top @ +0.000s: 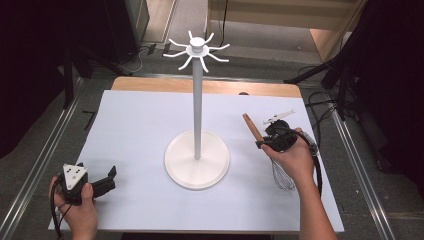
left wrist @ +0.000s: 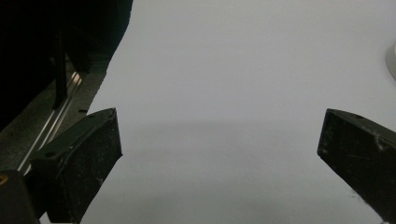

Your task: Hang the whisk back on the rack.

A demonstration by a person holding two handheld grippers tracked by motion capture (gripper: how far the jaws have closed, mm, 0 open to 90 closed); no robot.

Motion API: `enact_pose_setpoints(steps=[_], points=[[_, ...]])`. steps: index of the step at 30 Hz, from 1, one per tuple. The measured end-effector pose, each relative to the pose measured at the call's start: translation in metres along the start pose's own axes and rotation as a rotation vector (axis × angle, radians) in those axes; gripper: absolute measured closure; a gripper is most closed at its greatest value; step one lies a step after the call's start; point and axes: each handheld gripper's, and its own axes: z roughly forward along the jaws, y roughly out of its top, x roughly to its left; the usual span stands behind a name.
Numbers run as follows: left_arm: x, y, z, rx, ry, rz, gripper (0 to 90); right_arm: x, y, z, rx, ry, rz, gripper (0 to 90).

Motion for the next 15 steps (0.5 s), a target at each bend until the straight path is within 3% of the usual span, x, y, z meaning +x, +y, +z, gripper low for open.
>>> enact_pose_setpoints(steps=[9,15], points=[[0.0,0.0,0.0,-0.002,0.0,-0.001,0.2,0.008,0.003,-0.015,-0.142,0.035,-0.014,70.5],[0.0,0.0,0.0,-0.001,0.003,0.0,0.2,0.017,0.005,-0.019,-0.18,0.039,-0.01,70.5]])
